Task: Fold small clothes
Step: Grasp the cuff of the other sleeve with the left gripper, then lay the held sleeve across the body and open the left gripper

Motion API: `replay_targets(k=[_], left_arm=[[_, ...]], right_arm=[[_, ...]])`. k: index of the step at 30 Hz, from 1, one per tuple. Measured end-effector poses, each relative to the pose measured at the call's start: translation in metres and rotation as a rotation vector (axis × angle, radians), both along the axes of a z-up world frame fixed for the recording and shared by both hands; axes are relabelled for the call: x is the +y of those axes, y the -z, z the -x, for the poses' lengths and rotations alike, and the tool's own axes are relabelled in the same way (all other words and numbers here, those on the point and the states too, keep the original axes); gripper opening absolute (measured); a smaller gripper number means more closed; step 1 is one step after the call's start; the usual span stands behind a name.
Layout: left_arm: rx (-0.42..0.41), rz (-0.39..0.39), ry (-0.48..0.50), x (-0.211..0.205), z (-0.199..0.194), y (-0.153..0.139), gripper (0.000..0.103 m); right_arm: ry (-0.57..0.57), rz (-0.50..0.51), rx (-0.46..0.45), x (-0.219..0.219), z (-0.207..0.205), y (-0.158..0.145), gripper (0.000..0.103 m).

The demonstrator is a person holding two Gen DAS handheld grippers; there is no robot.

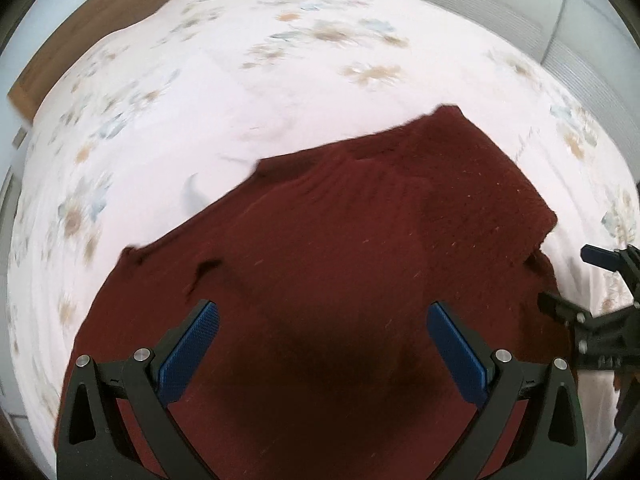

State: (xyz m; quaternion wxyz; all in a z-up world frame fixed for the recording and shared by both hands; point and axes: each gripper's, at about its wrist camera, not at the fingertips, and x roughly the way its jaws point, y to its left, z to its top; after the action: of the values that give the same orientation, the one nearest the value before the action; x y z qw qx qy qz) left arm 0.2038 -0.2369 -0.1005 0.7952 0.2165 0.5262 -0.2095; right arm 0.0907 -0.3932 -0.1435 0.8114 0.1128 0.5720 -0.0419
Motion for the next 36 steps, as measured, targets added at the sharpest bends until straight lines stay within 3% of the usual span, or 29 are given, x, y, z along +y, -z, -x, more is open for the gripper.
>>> replay_targets(k=[4,7,10,12,14,15,19,22,23,24,27,31,36], left_arm=[[0.026,-0.107,0.037,-0.031,-0.013,0.037,0.101],[0.066,-0.160,0.037,-0.039,-0.021,0.062,0.085],[0.074,-0.161,0.025,-0.040,-0.028,0.073,0.081],[0.072,-0.145,0.015,-0.036,-0.031,0.071,0.060],[0.061,-0.136,0.008,-0.027,-0.033,0.066,0.021],[0.057,-0.129,0.003,-0.022,-0.034,0.063,0.015],[0.054,-0.021,-0.061,0.017,-0.044,0.039,0.014],[0.005,0.023,-0.109,0.049,-0.052,0.020,0.014],[-0.011,0.038,-0.134,0.062,-0.055,0.014,0.014],[-0.023,0.050,-0.153,0.071,-0.057,0.011,0.014],[-0.063,0.090,-0.228,0.104,-0.059,0.004,0.014],[-0.072,0.144,-0.331,0.140,-0.068,0.015,0.014],[0.019,0.178,-0.435,0.192,-0.063,0.053,0.016]], right_arm=[[0.005,-0.012,0.007,0.000,-0.001,0.007,0.101],[0.008,-0.019,0.012,-0.002,-0.002,0.010,0.101],[0.008,-0.015,0.016,0.001,-0.007,0.013,0.101],[0.004,-0.005,0.013,-0.001,-0.008,0.013,0.101],[-0.004,0.013,0.009,-0.001,-0.011,0.013,0.101],[-0.014,0.027,0.004,0.001,-0.015,0.012,0.101],[-0.047,0.075,-0.023,0.008,-0.037,0.008,0.101],[-0.048,0.083,-0.029,0.011,-0.053,0.007,0.097],[-0.044,0.074,-0.022,0.014,-0.060,0.007,0.079],[-0.044,0.074,-0.022,0.014,-0.060,0.007,0.046],[-0.066,0.056,-0.021,0.029,-0.063,0.010,0.025],[-0.086,0.083,-0.013,0.040,-0.059,0.013,0.025],[-0.094,0.088,0.004,0.042,-0.057,0.015,0.025]])
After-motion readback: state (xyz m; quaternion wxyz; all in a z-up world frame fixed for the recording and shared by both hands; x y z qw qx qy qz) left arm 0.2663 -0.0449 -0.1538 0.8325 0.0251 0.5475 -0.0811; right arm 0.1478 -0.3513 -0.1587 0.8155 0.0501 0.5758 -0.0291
